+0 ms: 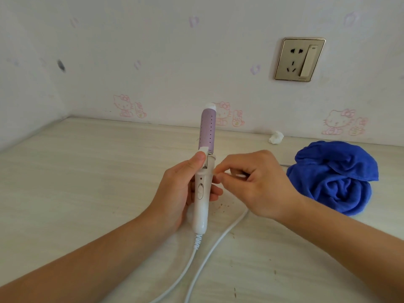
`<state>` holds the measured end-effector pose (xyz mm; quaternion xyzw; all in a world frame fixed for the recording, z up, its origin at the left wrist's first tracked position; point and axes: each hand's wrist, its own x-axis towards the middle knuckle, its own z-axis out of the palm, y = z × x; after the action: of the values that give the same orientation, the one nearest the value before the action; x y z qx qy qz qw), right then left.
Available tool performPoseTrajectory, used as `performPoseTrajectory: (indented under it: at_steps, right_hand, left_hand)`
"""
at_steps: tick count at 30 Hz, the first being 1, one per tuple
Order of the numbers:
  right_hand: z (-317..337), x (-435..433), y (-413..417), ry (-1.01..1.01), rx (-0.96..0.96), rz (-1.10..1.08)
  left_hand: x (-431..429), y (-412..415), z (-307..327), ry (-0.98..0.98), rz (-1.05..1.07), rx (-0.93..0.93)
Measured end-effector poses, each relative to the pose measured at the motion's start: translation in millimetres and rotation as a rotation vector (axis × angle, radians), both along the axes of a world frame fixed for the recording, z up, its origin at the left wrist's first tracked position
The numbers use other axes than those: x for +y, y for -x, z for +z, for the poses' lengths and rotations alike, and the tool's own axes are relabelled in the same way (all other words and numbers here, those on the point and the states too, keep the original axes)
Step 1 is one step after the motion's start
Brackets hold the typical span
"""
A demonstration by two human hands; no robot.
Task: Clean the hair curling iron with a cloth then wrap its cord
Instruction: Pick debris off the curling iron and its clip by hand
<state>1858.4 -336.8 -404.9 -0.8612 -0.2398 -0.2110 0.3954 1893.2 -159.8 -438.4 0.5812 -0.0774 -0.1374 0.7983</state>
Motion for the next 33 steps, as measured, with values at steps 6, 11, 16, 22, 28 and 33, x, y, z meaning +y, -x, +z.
performPoseTrajectory:
  at_steps: [6,11,16,22,28,33]
  right_hand:
    - [-3,-1,-6,-0.001,0.001,-0.054]
    - [-4,6,3,0.087,0.034,0.081]
    - [-3,4,5,0.09,0.045,0.113]
    - [1,2,4,0.106,0.09,0.108]
    - [-1,3,4,0.153,0.126,0.09]
    - [0,4,7,0.209,0.22,0.178]
  left_hand:
    - [0,0,2,0.088,0.002,0.056]
    - [0,0,3,0.151,0.02,0.114]
    - [2,1,2,0.154,0.01,0.117]
    - [1,-1,2,0.162,0.002,0.106]
    - [2,-3,2,0.068,0.012,0.059]
    - [2,-5,0,-0.023,0.03,0.043]
